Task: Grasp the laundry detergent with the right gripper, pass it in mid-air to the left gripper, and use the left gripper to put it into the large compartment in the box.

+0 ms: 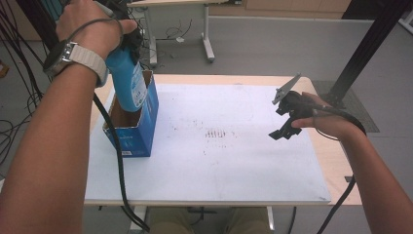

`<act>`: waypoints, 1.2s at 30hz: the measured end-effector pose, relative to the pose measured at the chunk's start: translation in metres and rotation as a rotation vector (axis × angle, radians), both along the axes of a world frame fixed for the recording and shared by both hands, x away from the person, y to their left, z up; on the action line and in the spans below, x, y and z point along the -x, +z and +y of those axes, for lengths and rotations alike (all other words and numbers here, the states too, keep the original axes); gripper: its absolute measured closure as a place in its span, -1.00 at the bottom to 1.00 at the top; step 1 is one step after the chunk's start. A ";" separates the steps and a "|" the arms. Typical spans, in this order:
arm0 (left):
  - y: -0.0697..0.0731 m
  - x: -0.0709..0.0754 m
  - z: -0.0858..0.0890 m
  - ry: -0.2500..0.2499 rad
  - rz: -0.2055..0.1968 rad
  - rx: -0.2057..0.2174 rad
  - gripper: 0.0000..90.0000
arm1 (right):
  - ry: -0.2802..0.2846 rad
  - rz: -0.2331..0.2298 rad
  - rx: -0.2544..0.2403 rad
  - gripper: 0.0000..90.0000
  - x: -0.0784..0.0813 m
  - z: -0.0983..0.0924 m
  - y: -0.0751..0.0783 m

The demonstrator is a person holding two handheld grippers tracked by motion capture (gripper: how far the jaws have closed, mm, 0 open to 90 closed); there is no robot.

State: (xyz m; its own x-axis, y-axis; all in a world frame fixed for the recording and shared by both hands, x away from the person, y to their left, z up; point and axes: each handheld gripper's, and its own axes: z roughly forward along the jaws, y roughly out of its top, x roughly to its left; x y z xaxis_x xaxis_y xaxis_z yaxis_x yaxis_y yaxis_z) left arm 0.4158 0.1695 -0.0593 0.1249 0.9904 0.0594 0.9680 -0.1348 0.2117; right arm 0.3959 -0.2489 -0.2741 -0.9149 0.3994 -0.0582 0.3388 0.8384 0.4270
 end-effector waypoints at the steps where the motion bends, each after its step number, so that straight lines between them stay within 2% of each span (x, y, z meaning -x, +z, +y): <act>1: 0.000 0.000 0.001 0.002 -0.002 0.001 -0.16 | 0.000 0.001 -0.001 -0.88 0.000 0.000 0.000; 15: -0.008 -0.008 0.015 0.045 -0.004 -0.004 -0.16 | -0.010 0.011 -0.005 -0.88 -0.004 0.000 -0.002; 36: -0.024 -0.019 0.028 0.066 -0.020 -0.014 -0.16 | -0.020 0.025 -0.003 -0.88 -0.008 -0.002 -0.009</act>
State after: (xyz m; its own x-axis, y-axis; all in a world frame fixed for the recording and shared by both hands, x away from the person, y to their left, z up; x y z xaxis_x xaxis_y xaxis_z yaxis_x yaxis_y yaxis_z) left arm 0.4348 0.1975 -0.0830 0.0582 0.9955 0.0753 0.9706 -0.0741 0.2292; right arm 0.4034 -0.2511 -0.2834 -0.9079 0.4178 -0.0343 0.3661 0.8300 0.4208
